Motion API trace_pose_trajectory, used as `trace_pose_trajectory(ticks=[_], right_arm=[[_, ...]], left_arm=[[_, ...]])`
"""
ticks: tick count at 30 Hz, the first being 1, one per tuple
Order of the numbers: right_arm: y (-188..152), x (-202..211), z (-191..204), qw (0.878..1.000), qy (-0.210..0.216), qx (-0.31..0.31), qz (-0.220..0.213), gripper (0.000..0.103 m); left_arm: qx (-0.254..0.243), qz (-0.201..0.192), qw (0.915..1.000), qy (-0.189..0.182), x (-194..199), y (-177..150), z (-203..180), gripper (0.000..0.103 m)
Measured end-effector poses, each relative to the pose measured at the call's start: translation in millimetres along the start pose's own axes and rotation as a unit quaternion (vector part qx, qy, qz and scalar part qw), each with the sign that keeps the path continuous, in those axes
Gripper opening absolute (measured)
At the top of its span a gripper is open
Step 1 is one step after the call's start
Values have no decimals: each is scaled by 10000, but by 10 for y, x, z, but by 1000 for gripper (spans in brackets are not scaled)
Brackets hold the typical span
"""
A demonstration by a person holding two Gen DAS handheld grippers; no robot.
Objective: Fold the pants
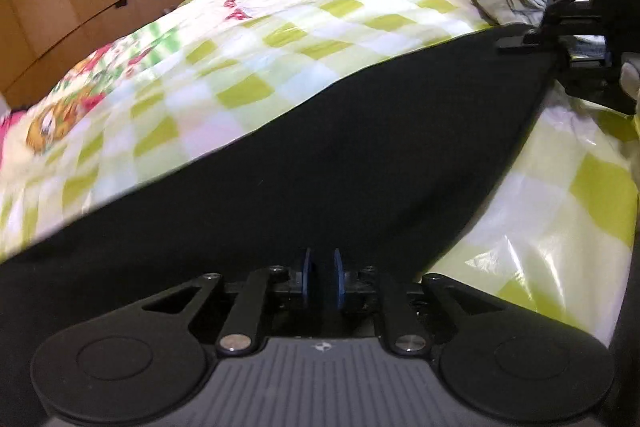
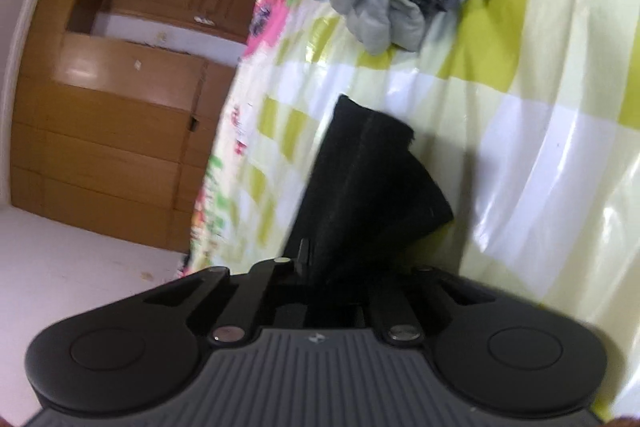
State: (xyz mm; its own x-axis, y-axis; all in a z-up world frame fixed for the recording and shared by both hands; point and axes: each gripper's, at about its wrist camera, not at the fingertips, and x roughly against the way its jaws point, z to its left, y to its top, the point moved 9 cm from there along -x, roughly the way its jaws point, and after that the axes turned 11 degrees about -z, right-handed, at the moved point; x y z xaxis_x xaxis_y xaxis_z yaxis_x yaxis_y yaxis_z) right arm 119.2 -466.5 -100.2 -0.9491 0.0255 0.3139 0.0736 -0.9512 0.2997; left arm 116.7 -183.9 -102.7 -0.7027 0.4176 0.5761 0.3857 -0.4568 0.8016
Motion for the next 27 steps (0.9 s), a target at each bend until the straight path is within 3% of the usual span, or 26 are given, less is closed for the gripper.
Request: trace_pose_trajectory(ticks=[6,11,13,16,18,20,22,27], right_arm=[[108,222,82,9993,-79,171,-313,7],[45,450,-41,9882,-1079,1088,49,14],[19,657,130,9756,-1250,1801,70,17],[-119,881,451,9433,-1584,2911,162,19],[-347,888,790,9230,-1389,3576,285,19],[-774,659,1190,9057,-855,4087,730,18],[-1348,224,1566,8878,-207,4381,1392,18],[-2872,-868,2281,8223,1216,4763,2867,18]], left_arm=[[106,-393,9992,-4,321,68,79,30],[404,-524,9972,347,449,5,459,31],[454,-607,9955,569,554,-36,681,31],[500,-756,9911,978,682,-109,1037,31],[490,-839,9866,1313,706,-139,1257,31],[618,-890,9822,1532,715,-179,1467,31],[881,-923,9770,1707,691,-235,1687,32],[1351,-842,9577,2397,662,-423,2228,32]])
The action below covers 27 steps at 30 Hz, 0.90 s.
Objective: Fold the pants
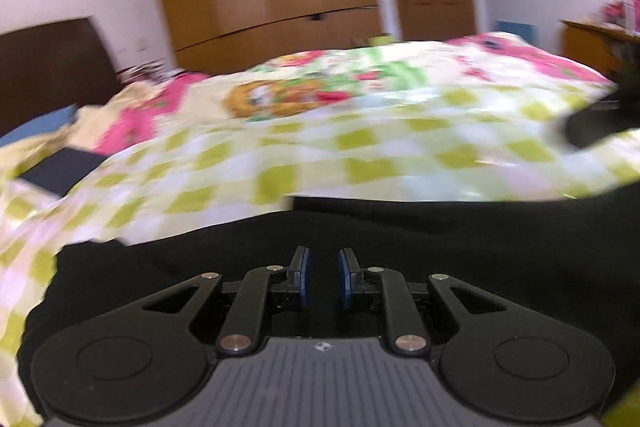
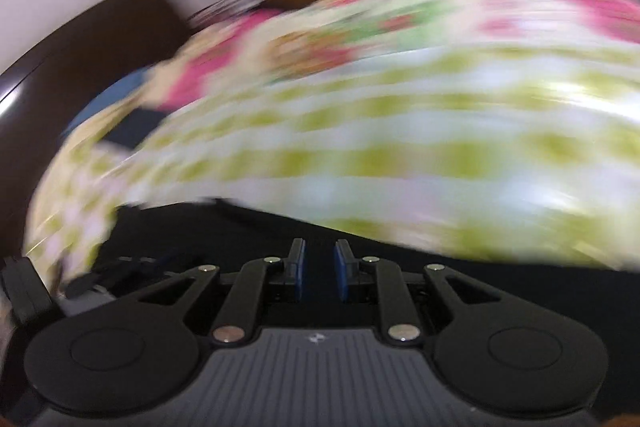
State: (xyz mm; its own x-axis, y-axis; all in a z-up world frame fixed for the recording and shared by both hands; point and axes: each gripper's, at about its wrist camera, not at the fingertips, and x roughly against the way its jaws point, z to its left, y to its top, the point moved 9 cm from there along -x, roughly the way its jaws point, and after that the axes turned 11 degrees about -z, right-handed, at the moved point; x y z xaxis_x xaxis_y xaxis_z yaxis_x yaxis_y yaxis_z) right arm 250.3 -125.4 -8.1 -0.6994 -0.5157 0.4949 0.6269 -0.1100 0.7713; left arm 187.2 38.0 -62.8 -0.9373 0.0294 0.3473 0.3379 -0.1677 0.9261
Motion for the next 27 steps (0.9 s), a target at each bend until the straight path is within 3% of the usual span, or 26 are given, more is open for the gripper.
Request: trace_pose_trajectory(ticks=[4,7,11,19,23,27], right_arm=[[122,-1020,451,9951,707,486,496,25],[70,-1400,556,9905,765,798,822,25],[-97,-1512,530,9858,646,832,1312,27],[-219,-1558,540,9819,533,679,1688,25],[-117,-1730,429,9837,697,-401,1607,11],[-98,-1850,62,9810,480,-1391,1268,3]], left_arm=[[373,227,9974,578,-170,-234,352,32],[483,406,9964,570,-252,-404,439,32],[386,302,9976,495,-286,-445,417,33],[552,276,9976,299,-298,-430,437,33],[612,265,9974,270,-279,-430,439,34],[533,344,9976,276,-338,-472,437,35]])
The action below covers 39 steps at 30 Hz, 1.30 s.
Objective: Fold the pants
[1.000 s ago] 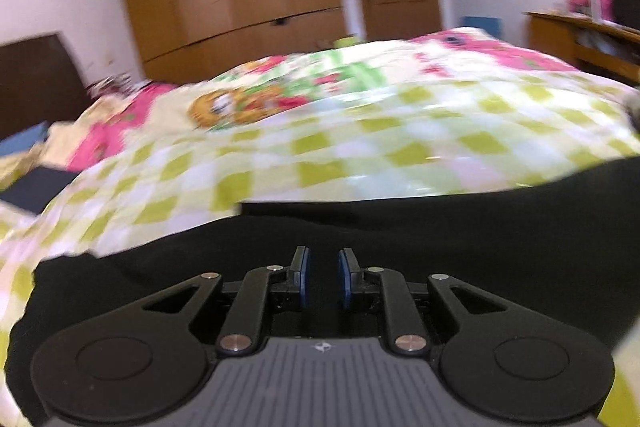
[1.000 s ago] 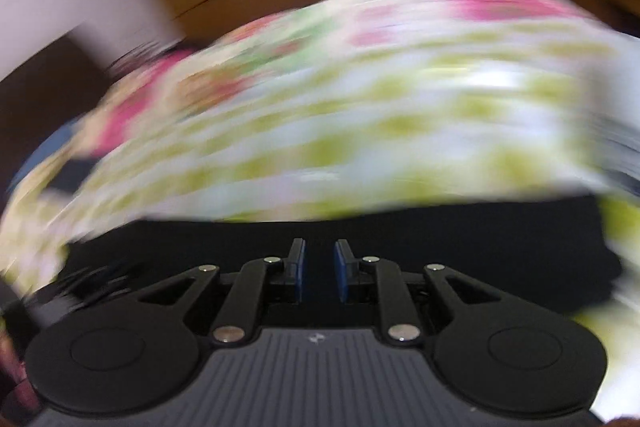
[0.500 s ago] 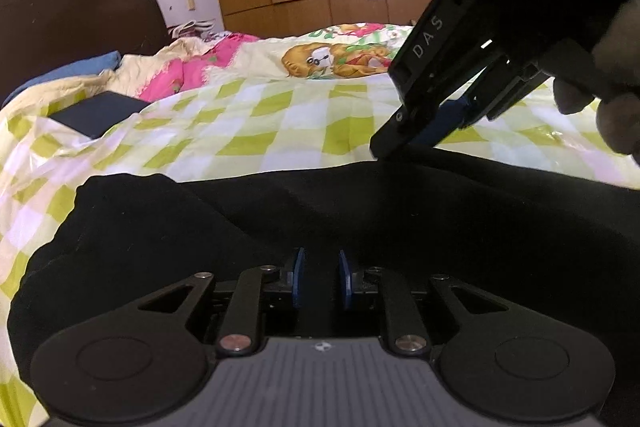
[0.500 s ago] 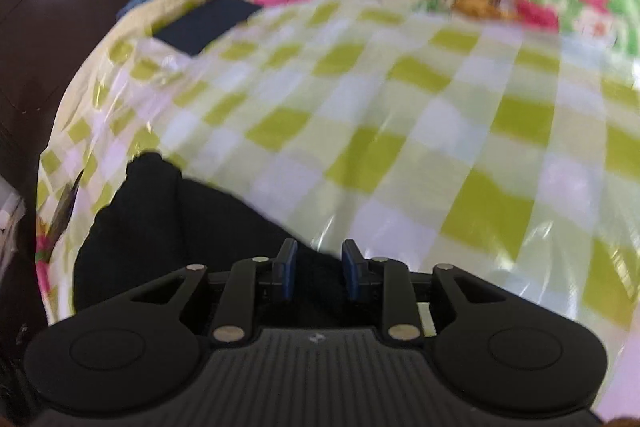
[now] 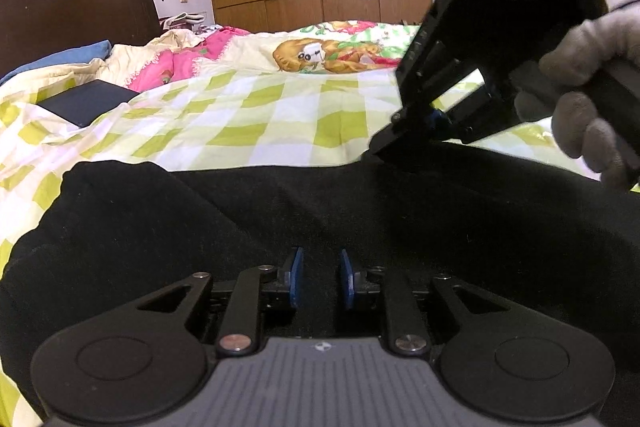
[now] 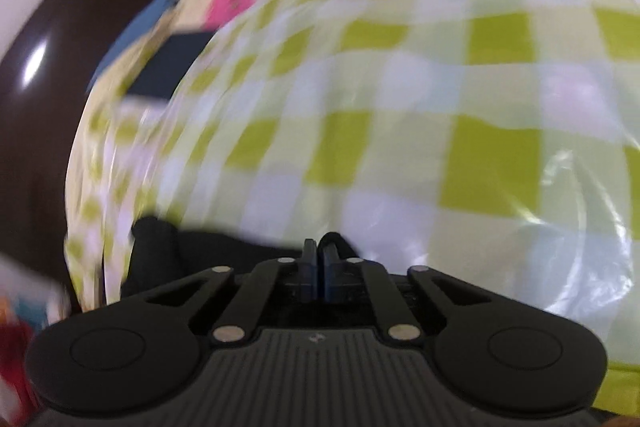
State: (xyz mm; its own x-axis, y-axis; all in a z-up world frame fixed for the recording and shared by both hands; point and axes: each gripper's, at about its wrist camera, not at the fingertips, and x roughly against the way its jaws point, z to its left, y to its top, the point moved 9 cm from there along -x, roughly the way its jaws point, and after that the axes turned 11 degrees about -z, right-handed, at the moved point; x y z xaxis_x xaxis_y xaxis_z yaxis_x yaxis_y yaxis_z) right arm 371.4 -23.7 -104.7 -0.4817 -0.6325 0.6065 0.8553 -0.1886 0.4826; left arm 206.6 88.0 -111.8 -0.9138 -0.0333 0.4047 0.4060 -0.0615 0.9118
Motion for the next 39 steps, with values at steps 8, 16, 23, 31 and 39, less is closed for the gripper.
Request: trace_pose_trajectory(ticks=[8,16,23,31,39], right_arm=[[260,193,-129,9956,-341,93,-865,3],[-134,1683,-139,9861,-263,432,-1583,8],[-1150,3274,-1369,9573,-1447,-902,-2336,9],[-1829,4449,-2349,8804,-1891,-2386,-3637,31],[-1864,4430,-2820,8315,-1270,-3359,-4239,30]], left_arm=[[-510,-59,9985,185,-35,-33,-98,37],[-931,-239,9944,428,153,45,-228,38],[-1244,-330,9910,-361,617,187,-1016,40],[-2302,-178,9605,-1554,948,26,-2298,43],[-2728,-192,9446,-1815,1092,95,-2732,44]])
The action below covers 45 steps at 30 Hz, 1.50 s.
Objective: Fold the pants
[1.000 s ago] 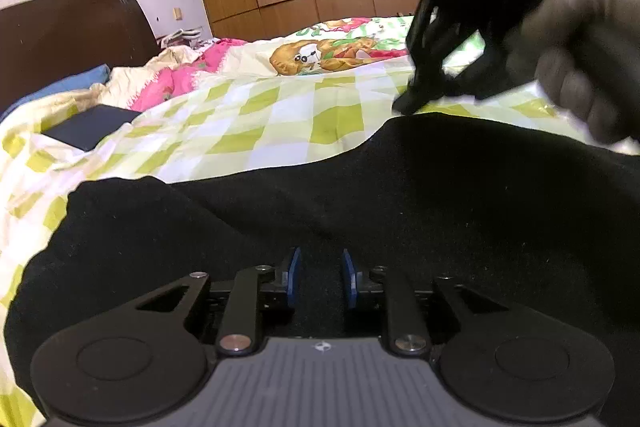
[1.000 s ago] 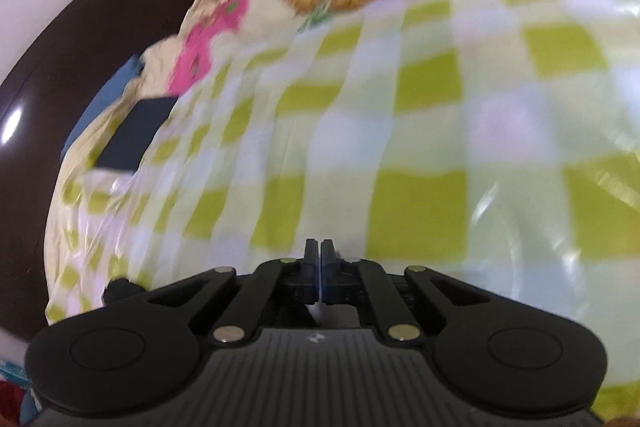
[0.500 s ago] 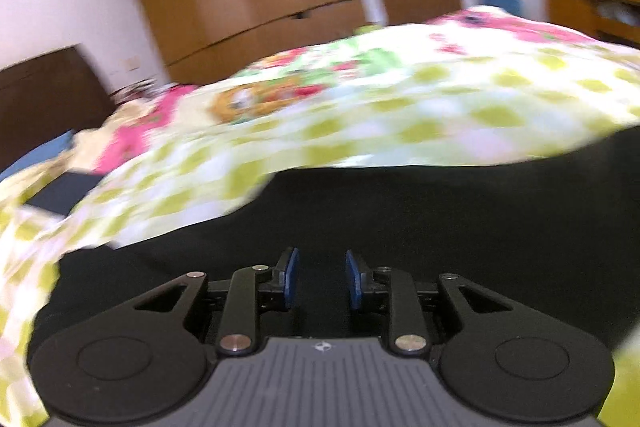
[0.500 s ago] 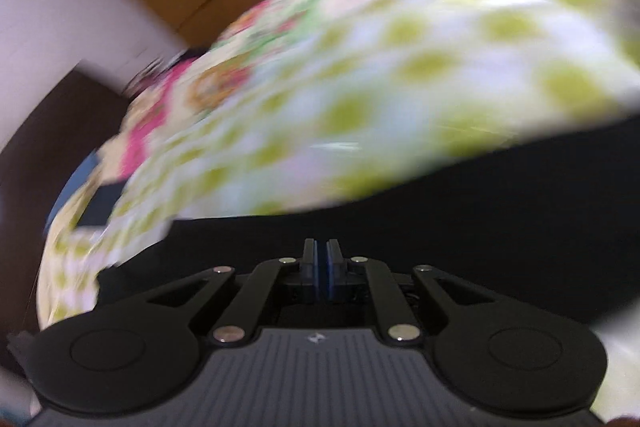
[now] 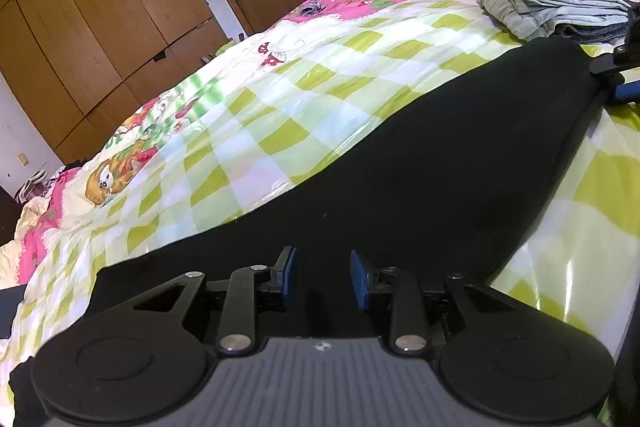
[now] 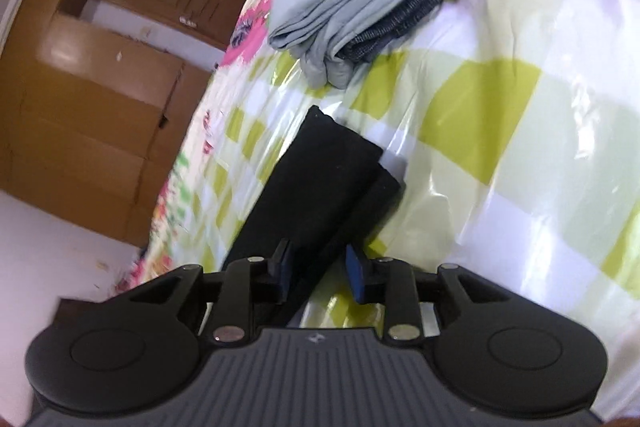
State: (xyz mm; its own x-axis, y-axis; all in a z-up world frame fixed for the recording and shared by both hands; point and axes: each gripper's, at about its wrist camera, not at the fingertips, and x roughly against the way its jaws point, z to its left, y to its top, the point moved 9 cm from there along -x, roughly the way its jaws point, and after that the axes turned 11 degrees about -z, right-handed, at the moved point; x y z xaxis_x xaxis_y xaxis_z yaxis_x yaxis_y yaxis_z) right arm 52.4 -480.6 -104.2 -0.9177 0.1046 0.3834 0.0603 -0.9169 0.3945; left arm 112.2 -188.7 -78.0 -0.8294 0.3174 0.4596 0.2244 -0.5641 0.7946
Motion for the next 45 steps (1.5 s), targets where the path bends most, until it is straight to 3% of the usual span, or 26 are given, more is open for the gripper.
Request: trace_pose_trajectory(ticks=[6,8,10,15,17,18,23,27,31,36,39,45], right_arm=[[229,-42,-100,9975,247,-589,-299,31],[238,-51,-19,9983,345,-352,-307,33],[203,-130,-7,9995,169,-159,-217,36],[179,-327,-6,9997,32,-208,-126,34],[193,-304,43,9994,167,-288,-112,14],[211,-279,83,9992,256,-270,-130,9],[234,-180,358,9983,569,42,-127,8],[186,-115,756,9953,856,423,-138,8],[85,-79,1225,9900,1138,824,-90,8],[-302,-132,1847,9800,1448,1353,200,8],[-731,-214,2291,9677,1713,1767,551,8],[-1975,-507,3081,9297,2285,2445,1538,8]], left_arm=[[103,62,9999,-58,-74,70,-77,44],[69,41,9999,-65,-92,99,-102,44],[69,-8,9999,-119,-89,123,-128,45],[65,-18,9999,-156,-92,127,-157,45],[52,-42,9999,-130,-83,128,-143,45],[76,-40,9999,-145,-87,126,-129,45],[166,190,9985,-496,-218,-16,-233,48],[-74,0,9989,-461,-138,-83,-284,48],[346,-249,9986,-304,49,-84,30,50],[641,-248,9970,355,79,-308,596,50],[875,-235,9939,628,147,-469,927,50],[1346,-137,9833,1219,434,-925,1705,50]])
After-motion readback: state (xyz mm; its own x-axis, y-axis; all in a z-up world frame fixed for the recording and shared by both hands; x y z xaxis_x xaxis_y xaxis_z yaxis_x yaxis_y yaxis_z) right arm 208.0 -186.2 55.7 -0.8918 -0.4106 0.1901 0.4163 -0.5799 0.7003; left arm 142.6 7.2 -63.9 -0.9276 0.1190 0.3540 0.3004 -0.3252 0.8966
